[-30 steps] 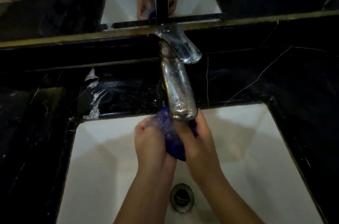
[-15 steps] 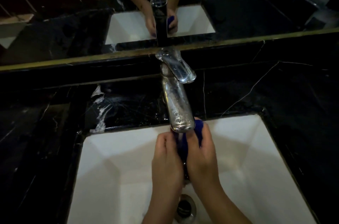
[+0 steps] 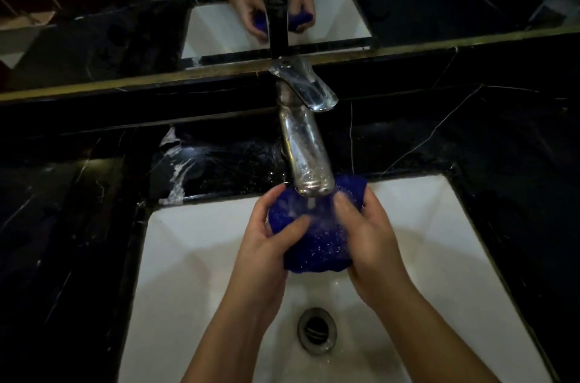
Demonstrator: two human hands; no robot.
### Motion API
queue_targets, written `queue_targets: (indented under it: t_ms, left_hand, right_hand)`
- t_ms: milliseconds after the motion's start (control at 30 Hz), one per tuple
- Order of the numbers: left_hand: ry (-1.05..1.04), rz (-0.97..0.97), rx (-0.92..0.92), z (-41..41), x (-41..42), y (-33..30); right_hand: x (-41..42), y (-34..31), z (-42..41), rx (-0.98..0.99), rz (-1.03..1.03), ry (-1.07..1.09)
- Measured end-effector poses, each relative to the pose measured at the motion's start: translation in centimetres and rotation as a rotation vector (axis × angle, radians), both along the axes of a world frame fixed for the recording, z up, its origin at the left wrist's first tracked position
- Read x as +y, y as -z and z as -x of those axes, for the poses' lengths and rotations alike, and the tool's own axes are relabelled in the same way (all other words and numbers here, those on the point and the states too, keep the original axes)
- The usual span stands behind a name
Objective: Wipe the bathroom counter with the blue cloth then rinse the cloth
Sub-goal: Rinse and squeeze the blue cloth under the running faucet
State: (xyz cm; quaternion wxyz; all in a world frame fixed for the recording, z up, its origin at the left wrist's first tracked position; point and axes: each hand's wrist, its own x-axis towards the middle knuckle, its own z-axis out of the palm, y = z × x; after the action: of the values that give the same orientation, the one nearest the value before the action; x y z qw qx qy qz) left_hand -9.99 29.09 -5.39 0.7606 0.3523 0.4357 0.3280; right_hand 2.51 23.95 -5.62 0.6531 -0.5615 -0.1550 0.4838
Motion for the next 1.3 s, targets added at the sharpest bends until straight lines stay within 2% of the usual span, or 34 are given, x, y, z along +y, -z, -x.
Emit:
queue_targets:
  t_ms: [100, 200, 300, 367, 533, 633, 733, 867, 967, 1167, 1300]
  left_hand:
    - [-0.018, 0.009, -0.013, 1.3, 1.0, 0.4]
    - [-0.033, -0.038, 0.073, 2.2, 1.6, 0.1]
    - [-0.001, -0.067, 0.125, 2.3, 1.2, 0.0]
    - [-0.036, -0.042, 0.142, 2.2, 1.0, -0.1]
    - [-0.119, 0.005, 0.202, 1.8, 0.8, -0.4]
    - [-0.106, -0.001, 0.314, 2.2, 0.9, -0.3]
    - [0.108, -0.021, 0.468, 2.9, 1.1, -0.4]
    - [0.59, -0.196, 0.781, 2.4, 1.2, -1.2]
    - [0.818, -0.359, 1.027, 1.7, 1.5, -1.7]
    - [1.068, -0.626, 1.229, 1.4, 1.1, -2.1]
    - [1.129, -0.731, 1.288, 0.5, 2.1, -2.0]
  right_hand:
    - [-0.2, -0.4, -0.9, -0.171, -0.004, -0.077]
    - [-0.5, -0.6, -2.1, -0.39, 0.048, -0.146]
    - [-0.5, -0.7, -2.8, -0.498, 0.08, -0.166]
    - [-0.4, -0.4, -2.7, -0.5, 0.101, -0.143]
    - [-0.3, -0.1, -2.6, -0.347, 0.248, -0.147]
    - [-0.7, -0.3, -3.2, -0.4, 0.307, -0.253]
    - [-1.0, -0.1, -3.3, -0.532, 0.293, -0.459]
    - [-0.9, -0.3, -3.4, -0.729, 0.329, -0.678]
    - [-0.5, -1.3, -3.2, -0.819, 0.417, -0.831]
    - [0.8, -2.4, -2.4, -0.993, 0.569, -1.245]
    - [2.1, -2.5, -3.1, -1.135, 0.582, -1.317]
